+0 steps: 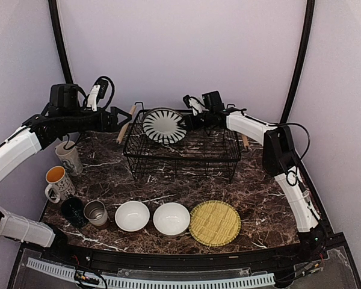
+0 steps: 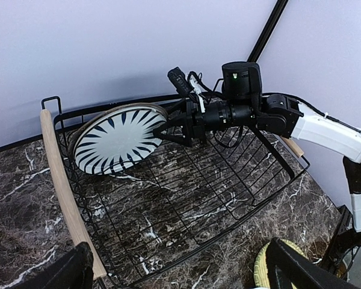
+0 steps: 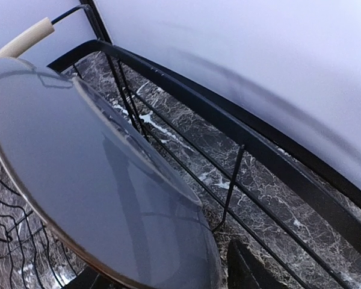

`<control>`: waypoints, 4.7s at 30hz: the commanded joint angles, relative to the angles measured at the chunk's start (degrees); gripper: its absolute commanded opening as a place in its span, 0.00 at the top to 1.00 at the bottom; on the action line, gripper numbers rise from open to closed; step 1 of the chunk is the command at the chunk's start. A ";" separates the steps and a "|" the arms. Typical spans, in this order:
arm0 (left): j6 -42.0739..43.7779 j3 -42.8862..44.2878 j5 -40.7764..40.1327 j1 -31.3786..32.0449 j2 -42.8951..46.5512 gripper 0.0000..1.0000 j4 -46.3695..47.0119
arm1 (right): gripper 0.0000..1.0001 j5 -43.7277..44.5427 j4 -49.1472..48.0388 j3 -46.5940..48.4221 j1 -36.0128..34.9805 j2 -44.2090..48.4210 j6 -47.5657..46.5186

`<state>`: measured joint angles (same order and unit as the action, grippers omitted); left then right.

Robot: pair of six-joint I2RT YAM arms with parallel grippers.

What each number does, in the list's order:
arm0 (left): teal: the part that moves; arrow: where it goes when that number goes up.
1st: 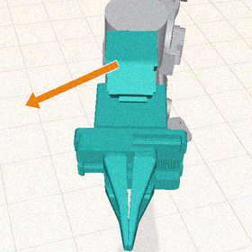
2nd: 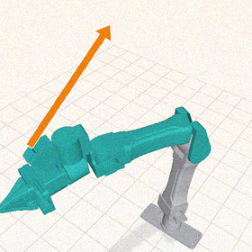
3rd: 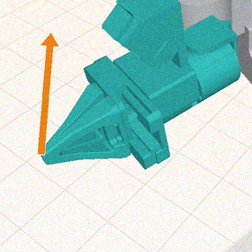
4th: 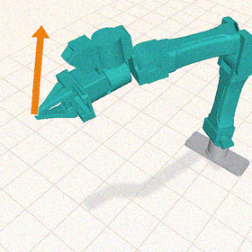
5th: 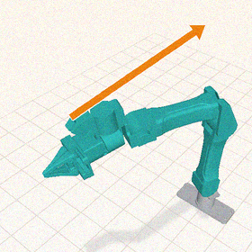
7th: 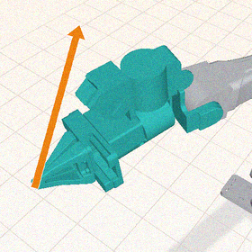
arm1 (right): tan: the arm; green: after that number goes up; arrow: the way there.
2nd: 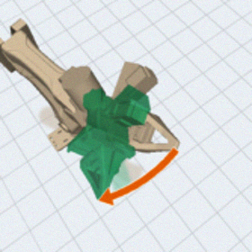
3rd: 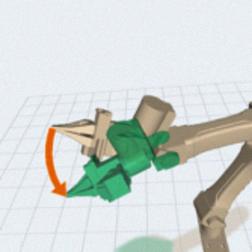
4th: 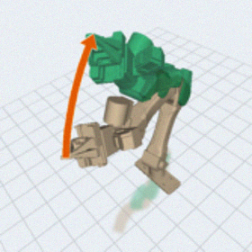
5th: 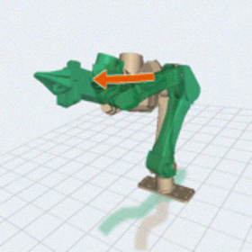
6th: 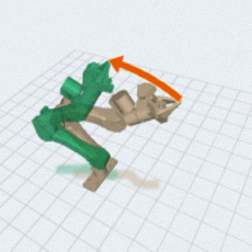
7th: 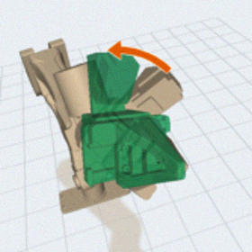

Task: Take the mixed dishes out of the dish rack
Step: Grab the plate from the dish rack, then place the plate with another plate.

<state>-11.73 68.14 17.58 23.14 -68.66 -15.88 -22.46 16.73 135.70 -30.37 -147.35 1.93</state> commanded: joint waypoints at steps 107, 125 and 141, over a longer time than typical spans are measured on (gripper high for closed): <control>-2.31 -1.70 3.26 -1.25 -1.74 0.01 2.70 | 1.00 -5.47 7.44 -36.60 -0.33 53.22 13.16; -3.48 -1.21 5.37 -1.25 -2.18 0.01 3.12 | 1.00 -34.92 27.16 -82.41 3.87 90.96 27.69; -2.28 -0.93 4.20 -1.25 -1.86 0.01 2.01 | 1.00 -36.63 13.78 -99.35 9.36 76.51 25.13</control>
<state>-14.74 67.31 21.93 22.28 -71.18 -13.39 -54.30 37.65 35.53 -21.39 -68.84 31.24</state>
